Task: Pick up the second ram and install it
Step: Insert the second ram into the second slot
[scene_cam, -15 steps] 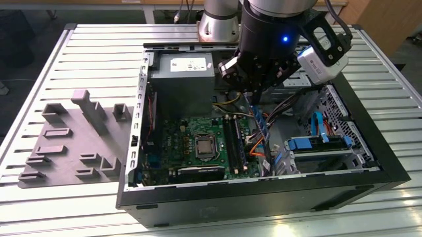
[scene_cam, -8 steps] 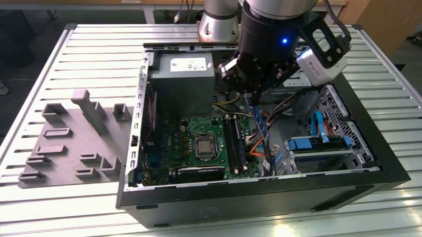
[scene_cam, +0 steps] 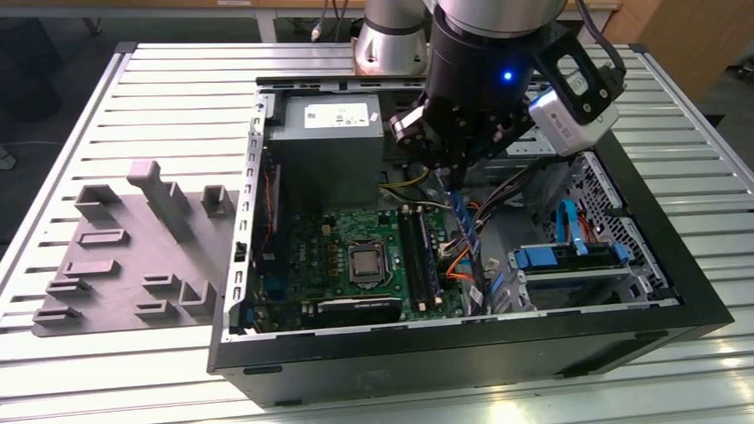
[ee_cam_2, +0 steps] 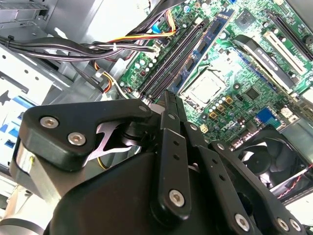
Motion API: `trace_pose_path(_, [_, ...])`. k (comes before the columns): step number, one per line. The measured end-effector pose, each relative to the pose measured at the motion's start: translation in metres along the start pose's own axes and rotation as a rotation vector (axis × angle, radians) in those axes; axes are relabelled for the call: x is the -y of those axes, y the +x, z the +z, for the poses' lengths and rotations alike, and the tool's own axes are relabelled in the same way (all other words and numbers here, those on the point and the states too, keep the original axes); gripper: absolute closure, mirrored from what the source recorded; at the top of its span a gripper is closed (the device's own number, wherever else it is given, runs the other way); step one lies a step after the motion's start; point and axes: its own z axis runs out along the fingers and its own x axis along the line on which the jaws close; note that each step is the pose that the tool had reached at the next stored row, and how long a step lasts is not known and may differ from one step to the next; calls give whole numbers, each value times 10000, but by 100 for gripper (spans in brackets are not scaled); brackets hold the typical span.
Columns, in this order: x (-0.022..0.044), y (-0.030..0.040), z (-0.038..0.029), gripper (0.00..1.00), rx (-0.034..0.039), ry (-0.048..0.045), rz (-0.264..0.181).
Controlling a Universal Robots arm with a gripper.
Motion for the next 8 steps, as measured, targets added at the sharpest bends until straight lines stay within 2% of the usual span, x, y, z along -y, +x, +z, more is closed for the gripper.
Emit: trace_pose_path(8, [1,1,23,89,-2,10,-1])
